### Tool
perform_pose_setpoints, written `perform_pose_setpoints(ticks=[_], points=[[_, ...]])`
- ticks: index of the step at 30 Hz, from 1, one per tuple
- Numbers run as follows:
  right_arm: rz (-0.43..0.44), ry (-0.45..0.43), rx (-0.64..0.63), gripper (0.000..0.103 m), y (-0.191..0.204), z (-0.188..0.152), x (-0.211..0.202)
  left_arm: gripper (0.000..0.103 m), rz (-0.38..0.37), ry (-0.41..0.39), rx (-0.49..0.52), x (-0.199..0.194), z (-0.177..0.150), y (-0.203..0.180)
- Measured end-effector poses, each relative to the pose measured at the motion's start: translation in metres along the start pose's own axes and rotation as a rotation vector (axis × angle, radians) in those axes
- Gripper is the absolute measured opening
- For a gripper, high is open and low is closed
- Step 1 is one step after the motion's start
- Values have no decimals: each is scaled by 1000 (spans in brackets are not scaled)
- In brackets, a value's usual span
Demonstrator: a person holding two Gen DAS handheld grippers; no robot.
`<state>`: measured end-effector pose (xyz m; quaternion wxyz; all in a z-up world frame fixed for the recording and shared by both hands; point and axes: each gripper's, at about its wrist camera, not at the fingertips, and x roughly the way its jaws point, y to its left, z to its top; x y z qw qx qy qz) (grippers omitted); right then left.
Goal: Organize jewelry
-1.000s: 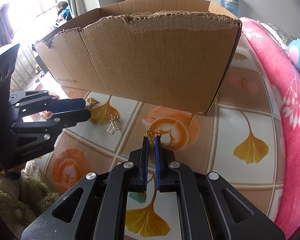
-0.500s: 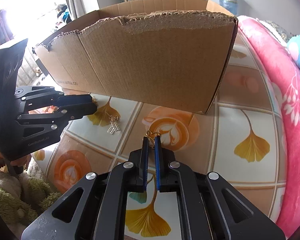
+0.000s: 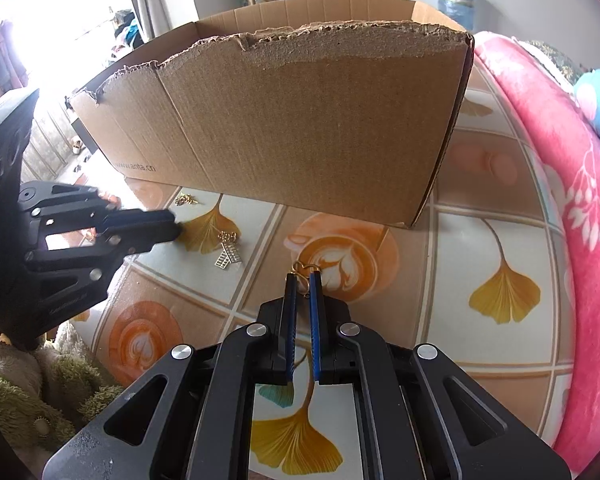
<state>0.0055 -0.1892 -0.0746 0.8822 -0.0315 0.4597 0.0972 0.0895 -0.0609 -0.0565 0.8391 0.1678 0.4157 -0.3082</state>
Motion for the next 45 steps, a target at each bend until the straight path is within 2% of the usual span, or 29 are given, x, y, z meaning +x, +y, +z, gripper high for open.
perform_pose_setpoints(ticks=[9, 19, 30, 35, 38, 41, 43, 45], points=[[1, 4, -3, 4, 1, 0, 0, 7, -20, 22, -18, -5, -8, -1], [9, -14, 12, 19, -1, 3, -10, 7, -42, 31, -21, -6, -8, 2], [-34, 17, 6, 23, 10, 16, 5, 7, -43, 13, -38, -8, -11, 1], [-47, 22, 21, 24, 21, 20, 9, 8, -45, 10, -42, -9, -12, 2], [-116, 20, -33, 24, 34, 21, 11, 8, -48, 6, -45, -9, -12, 2], [-128, 22, -31, 21, 40, 22, 12, 7, -51, 3, -48, -10, -13, 3], [-132, 22, -21, 12, 40, 23, 12, 8, -52, 0, -52, -11, -13, 3], [-123, 21, -15, 12, 41, 24, 12, 7, -52, -2, -54, -12, -13, 4]])
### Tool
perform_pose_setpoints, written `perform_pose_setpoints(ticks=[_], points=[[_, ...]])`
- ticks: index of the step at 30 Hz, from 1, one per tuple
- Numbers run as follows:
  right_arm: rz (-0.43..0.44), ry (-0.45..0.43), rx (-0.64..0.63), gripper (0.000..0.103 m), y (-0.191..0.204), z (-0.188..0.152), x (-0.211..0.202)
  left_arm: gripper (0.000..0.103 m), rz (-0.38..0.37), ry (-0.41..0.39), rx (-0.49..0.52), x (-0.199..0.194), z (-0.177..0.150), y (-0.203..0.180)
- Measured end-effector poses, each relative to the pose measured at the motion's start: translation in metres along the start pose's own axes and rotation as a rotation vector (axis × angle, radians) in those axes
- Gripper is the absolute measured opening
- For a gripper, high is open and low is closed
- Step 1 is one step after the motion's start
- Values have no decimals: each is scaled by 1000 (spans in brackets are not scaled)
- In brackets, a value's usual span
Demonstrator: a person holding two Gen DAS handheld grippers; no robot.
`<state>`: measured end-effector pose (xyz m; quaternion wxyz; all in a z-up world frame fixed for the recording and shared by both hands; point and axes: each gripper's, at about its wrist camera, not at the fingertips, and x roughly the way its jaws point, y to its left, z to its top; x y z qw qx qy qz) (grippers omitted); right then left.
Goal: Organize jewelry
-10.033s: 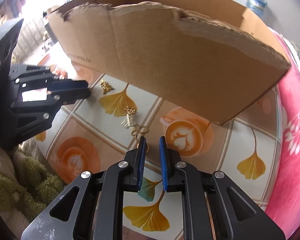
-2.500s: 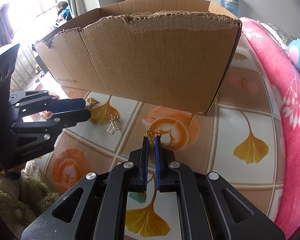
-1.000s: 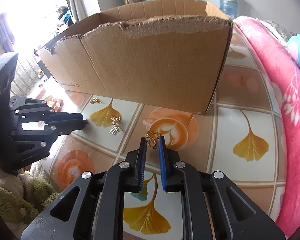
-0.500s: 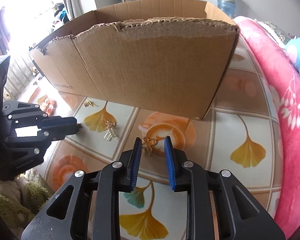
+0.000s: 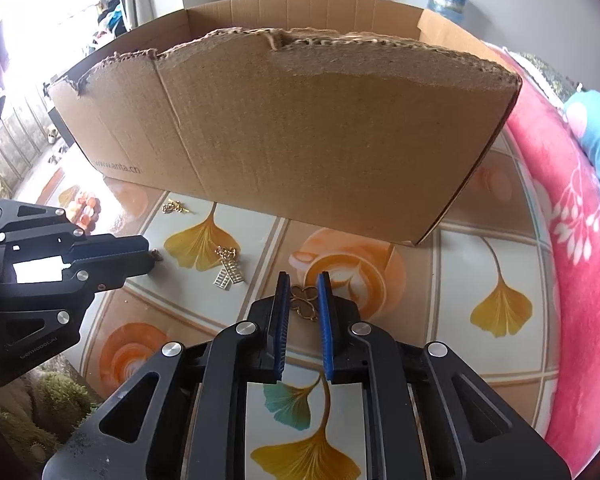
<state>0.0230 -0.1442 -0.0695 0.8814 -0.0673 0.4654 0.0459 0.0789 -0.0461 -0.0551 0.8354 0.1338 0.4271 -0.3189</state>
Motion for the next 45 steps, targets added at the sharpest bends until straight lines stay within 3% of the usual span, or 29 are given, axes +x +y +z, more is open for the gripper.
perform_pose_setpoints(ticks=[2, 3, 10, 12, 16, 29, 32, 35, 45], points=[[-1, -5, -9, 9, 1, 1, -1, 7, 0, -2, 1, 0, 0, 0], [5, -4, -11, 0, 2, 2, -1, 7, 0, -2, 2, 0, 0, 0], [33, -9, 25, 0, -9, 5, -6, 7, 3, -2, 6, -1, -1, 1], [48, -15, 49, 3, -17, 6, -11, 7, 4, 0, 8, 0, -1, 0], [26, 0, 78, 26, -23, 5, -13, 8, 5, 3, 10, 0, 0, 0], [-57, 36, 85, 26, -1, 2, -4, 8, 6, 5, 9, 0, 0, 0], [-55, 42, 103, 23, -2, 4, -3, 8, 5, 4, 8, 0, -1, 0], [-51, 47, 121, 10, -8, 8, -3, 7, 5, 3, 8, 0, -1, 0], [-3, 31, 151, 9, -22, 10, -2, 8, 11, -1, 11, -1, -1, -1]])
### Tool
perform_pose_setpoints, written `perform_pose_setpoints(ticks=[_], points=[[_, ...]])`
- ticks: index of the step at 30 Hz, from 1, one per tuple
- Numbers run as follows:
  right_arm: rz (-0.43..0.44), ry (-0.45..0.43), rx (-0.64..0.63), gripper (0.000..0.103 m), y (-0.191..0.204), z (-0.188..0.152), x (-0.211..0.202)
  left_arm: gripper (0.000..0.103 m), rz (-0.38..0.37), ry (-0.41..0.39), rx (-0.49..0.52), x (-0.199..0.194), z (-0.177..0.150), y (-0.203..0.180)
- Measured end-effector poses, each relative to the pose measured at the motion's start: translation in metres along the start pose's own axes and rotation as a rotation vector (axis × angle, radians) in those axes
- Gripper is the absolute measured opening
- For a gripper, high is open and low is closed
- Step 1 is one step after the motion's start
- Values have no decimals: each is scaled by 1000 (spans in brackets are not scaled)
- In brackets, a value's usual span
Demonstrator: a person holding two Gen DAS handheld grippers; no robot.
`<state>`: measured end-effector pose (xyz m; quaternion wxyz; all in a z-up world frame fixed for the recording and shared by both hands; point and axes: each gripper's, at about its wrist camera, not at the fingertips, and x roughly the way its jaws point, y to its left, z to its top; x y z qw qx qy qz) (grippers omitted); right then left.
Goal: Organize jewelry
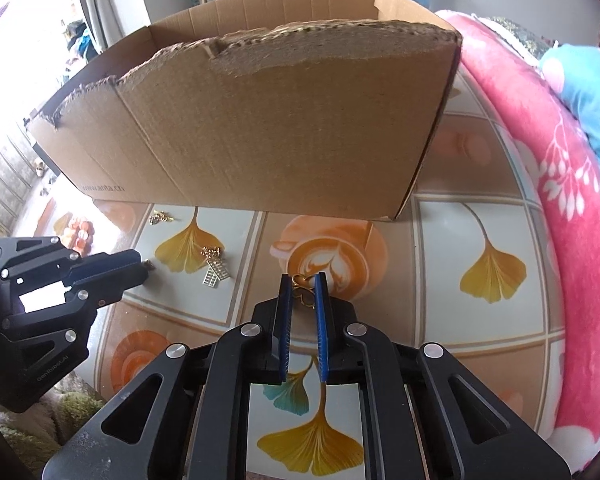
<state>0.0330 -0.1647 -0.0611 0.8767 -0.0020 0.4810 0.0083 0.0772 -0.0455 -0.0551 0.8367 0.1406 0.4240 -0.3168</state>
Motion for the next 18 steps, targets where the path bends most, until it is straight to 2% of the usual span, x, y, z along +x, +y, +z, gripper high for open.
perform_pose_setpoints(ticks=[6, 18], points=[[22, -13, 23, 9, -16, 3, -1, 8, 3, 0, 0, 1, 1, 0], [61, -65, 4, 9, -23, 0, -11, 7, 16, 3, 33, 1, 2, -4]])
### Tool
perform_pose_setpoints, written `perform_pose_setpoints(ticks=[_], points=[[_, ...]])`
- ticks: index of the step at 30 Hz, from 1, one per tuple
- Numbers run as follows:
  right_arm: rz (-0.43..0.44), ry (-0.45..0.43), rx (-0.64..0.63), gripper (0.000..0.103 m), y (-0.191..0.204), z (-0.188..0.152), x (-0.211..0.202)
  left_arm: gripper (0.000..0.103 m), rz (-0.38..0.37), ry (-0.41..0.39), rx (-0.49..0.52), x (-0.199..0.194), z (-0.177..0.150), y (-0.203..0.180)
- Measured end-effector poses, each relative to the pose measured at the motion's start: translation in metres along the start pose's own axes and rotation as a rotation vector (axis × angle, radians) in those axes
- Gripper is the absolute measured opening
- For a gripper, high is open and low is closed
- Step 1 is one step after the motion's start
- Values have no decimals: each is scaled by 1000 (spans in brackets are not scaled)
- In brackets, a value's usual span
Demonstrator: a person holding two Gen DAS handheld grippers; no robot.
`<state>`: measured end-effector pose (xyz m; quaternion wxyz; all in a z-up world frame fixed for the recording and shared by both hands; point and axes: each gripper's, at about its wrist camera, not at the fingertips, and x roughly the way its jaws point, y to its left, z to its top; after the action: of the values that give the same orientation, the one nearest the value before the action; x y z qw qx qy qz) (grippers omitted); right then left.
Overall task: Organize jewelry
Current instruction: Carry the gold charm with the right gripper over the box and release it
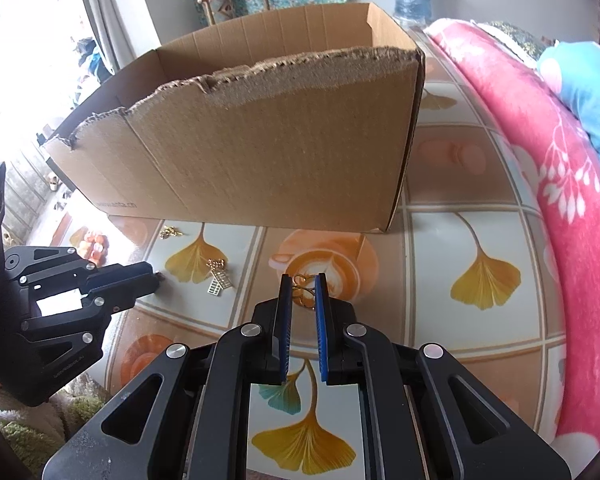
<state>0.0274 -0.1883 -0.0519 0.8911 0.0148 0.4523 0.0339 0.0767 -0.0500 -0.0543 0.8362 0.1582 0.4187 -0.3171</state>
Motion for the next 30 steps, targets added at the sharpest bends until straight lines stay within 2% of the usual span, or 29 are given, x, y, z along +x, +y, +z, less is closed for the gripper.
perform_pose_setpoints(ticks=[9, 15, 21, 24, 28, 30], points=[[29, -38, -37, 9, 4, -4, -21, 7, -16, -10, 9, -12, 3, -1], [120, -103, -104, 9, 11, 13, -65, 7, -43, -119, 14, -66, 27, 11], [190, -247, -243, 9, 24, 64, -106, 7, -30, -237, 4, -109, 73, 50], [237, -233, -302, 9, 24, 99, -96, 7, -16, -200, 22, -99, 101, 76], [314, -94, -338, 9, 25, 148, -53, 7, -26, -70, 32, -64, 138, 109], [325, -6, -350, 9, 24, 167, -28, 7, -51, 78, 9, -29, 158, 131]])
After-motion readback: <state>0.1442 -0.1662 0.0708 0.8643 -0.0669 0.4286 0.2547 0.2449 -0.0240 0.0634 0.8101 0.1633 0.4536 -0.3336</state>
